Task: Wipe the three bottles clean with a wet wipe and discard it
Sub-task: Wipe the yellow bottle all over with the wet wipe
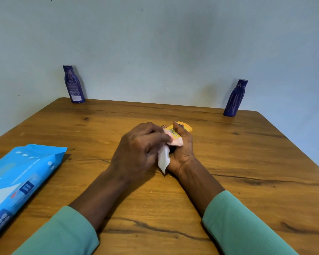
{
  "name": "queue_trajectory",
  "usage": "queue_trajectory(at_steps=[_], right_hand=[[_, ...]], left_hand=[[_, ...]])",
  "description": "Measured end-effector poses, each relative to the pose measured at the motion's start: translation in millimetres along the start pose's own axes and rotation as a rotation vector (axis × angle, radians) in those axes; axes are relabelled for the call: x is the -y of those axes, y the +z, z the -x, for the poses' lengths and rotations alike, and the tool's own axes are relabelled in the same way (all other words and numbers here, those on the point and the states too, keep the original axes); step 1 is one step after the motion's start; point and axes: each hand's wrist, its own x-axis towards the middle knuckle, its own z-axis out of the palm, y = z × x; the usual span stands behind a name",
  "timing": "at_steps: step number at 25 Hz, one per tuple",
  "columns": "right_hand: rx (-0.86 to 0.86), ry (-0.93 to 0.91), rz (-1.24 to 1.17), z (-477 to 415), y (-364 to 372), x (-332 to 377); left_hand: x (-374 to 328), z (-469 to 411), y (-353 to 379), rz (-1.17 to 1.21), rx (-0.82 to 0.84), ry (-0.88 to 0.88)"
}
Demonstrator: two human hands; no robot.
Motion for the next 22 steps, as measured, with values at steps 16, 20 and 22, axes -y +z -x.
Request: queue_trajectory(at_steps=[16, 20, 22], right_hand=[[-0.057, -0.073, 0.139, -5, -4, -3], [-0.015, -0.015, 0.147, 0, 0, -2], [-0.024, -0.010, 0.144, 0, 0, -2]], left_hand=[[14, -1, -1, -0.050, -0.110, -0.115], [-10, -2, 11, -0.048, 0.008, 0.050], [-6, -3, 10, -0.069, -0.010, 0.066]])
